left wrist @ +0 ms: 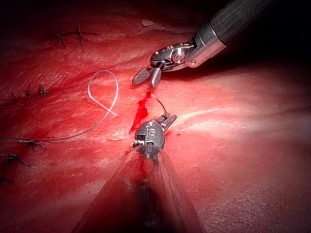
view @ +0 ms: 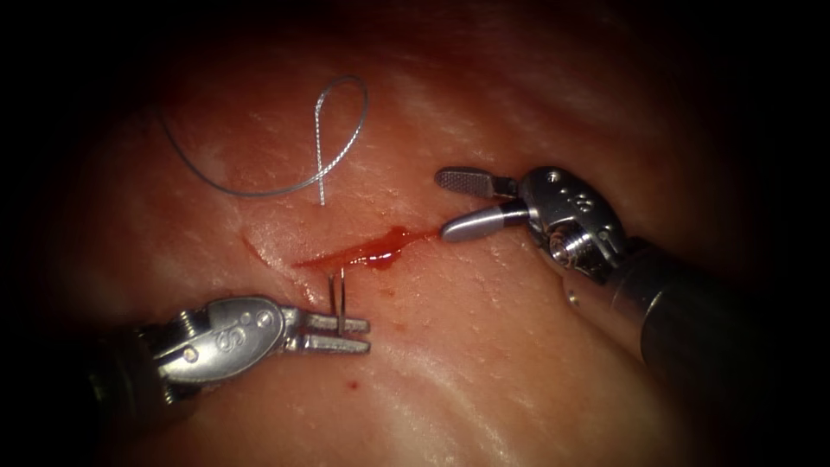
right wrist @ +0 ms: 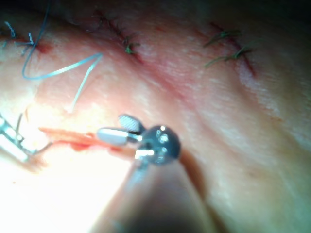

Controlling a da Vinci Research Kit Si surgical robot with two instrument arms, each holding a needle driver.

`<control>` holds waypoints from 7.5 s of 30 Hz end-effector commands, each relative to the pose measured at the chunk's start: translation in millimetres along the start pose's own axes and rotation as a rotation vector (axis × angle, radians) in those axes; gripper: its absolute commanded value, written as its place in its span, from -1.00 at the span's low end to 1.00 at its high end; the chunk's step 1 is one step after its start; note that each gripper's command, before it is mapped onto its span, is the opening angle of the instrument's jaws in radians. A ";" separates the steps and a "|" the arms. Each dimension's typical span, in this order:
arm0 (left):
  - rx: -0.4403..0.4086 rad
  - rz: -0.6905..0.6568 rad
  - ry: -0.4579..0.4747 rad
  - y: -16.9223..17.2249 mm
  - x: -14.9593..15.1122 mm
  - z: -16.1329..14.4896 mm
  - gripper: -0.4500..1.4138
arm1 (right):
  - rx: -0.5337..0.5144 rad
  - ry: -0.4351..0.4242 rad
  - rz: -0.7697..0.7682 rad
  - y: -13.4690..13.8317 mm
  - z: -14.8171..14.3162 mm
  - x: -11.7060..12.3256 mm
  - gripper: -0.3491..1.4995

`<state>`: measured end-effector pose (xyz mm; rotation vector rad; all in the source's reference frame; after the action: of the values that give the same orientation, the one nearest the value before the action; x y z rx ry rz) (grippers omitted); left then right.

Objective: Wound Closure

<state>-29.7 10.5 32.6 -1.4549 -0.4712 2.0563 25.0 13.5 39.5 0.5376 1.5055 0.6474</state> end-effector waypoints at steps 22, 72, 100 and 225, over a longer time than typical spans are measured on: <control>0.026 0.299 0.056 3.1 5.6 1.0 -1.00 | 0.042 0.001 0.059 -1.3 1.6 -0.4 0.54; 0.235 0.845 0.013 0.4 2.3 1.4 -1.00 | -0.009 -0.041 0.485 -4.3 3.3 5.7 0.16; 0.352 1.061 -0.098 1.3 1.8 2.2 -1.00 | -0.044 -0.085 0.596 -4.5 8.3 2.8 0.16; 0.237 0.074 -0.241 -9.9 -2.4 -1.4 -1.00 | 0.178 0.087 -0.506 -3.0 8.5 4.9 -1.00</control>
<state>-25.1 16.3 38.7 -1.1006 -0.2595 2.2687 32.9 14.8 33.6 0.2444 1.7039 0.1506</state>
